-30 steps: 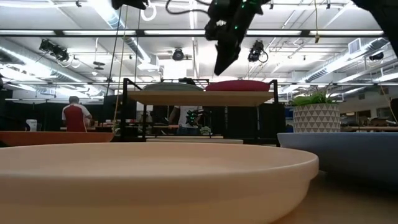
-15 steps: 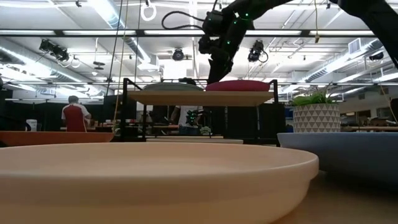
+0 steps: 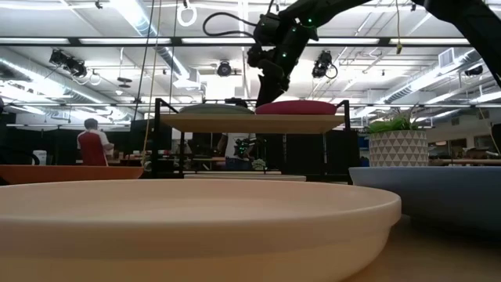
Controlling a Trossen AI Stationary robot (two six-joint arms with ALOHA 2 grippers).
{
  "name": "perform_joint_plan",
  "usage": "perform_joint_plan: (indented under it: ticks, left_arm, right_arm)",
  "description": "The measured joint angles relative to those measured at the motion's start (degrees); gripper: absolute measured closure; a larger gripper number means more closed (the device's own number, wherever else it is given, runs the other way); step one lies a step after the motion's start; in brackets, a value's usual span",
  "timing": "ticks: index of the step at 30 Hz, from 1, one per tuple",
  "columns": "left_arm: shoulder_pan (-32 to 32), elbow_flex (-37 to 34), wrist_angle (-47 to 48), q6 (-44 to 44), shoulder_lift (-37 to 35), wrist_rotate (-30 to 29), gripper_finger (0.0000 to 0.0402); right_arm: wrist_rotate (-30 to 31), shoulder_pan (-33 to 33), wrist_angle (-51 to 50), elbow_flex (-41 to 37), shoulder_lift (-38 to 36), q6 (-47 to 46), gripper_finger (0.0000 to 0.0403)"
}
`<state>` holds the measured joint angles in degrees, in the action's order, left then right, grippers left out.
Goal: Place and stack plates onto a shelf
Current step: Adjust the pink plate on the shelf, then stack the gray plate on top of the light blue plate on the shelf
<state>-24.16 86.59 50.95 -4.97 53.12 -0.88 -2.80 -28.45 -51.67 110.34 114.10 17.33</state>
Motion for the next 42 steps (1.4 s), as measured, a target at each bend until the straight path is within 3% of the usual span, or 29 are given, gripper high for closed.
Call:
perform_joint_plan:
  ticks: [4, 9, 15, 26, 34, 42]
  left_arm:
    - [0.0, 0.0, 0.4, -0.7, 0.3, 2.7, 0.0253]
    - [0.5, 0.0, 2.2, -2.2, 1.2, 10.3, 0.0253]
    - [8.6, -2.7, 7.8, -2.1, 5.5, 11.2, 0.0253]
    - [21.4, -18.8, -10.9, -2.3, 17.6, 11.3, 0.0253]
    - [25.8, -19.6, -17.3, 2.9, 32.4, 14.1, 0.0253]
    - [28.7, -19.6, -23.5, 6.0, 44.0, 14.5, 0.0253]
  right_arm:
    - [0.2, 0.0, -1.6, 0.0, -1.7, -2.5, 0.0245]
    - [0.2, 1.1, -4.6, 0.0, -9.0, -5.5, 0.0245]
    - [3.9, 4.6, -9.9, 0.0, -18.6, -9.5, 0.0245]
    - [8.0, 11.7, -18.1, 0.0, -28.8, -17.6, 0.0245]
    - [12.0, 15.8, -19.3, 0.0, -32.5, -17.8, 0.0245]
    - [12.2, 16.0, -21.7, 0.0, -32.8, -17.8, 0.0245]
